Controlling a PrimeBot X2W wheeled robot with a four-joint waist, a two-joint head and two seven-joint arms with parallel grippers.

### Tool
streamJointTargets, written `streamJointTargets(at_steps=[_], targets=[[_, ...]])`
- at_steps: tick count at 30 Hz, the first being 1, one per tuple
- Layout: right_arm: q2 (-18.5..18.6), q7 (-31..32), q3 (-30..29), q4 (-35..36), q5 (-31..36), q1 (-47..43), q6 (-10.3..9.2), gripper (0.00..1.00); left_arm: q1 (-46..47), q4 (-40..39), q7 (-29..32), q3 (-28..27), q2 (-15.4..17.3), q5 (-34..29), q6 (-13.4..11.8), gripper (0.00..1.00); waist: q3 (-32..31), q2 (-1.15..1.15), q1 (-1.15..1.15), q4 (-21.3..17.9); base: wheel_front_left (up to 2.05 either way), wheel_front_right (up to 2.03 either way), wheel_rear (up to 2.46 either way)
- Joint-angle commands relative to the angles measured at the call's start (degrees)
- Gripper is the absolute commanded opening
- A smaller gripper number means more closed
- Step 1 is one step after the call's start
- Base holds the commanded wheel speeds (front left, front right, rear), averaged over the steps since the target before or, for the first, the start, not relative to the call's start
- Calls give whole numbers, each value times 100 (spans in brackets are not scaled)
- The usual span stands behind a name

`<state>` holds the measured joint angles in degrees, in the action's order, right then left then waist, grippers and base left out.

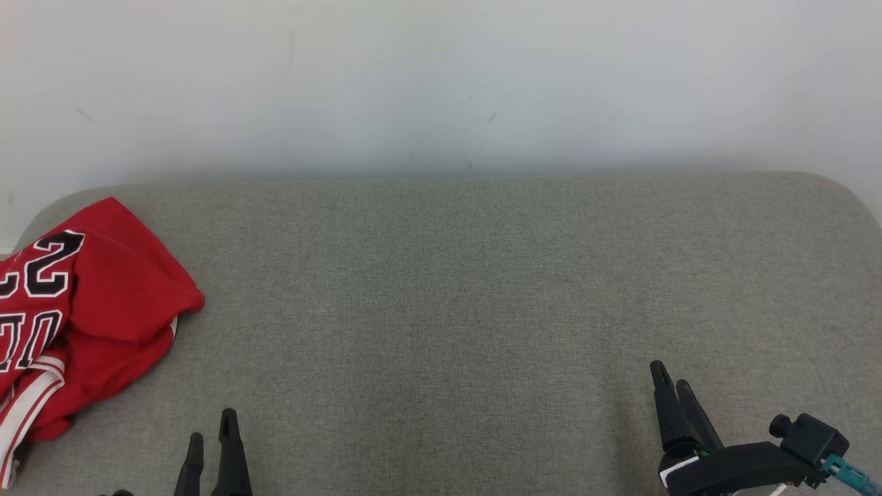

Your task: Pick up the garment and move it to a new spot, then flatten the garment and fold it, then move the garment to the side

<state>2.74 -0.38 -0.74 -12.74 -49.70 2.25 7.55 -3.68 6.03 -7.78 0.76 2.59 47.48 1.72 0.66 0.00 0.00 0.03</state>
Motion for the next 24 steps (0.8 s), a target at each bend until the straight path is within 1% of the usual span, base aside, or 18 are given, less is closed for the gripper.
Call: streamJointTargets(at_steps=[1,14,24], targets=[[13,-61,19,101,174,14,-4,100,99,-76,-46,19,53,-203,-23,100,2,0,0,-1,0,0,0],[14,-368,72,191,1185,-102,-5,100,86,-62,-194,175,183,-1188,-122,100,-6,0,0,-1,0,0,0],[15,-582,82,225,1781,-202,-6,100,107,-25,-298,323,236,-1805,-193,100,3,0,0,24,0,0,0]])
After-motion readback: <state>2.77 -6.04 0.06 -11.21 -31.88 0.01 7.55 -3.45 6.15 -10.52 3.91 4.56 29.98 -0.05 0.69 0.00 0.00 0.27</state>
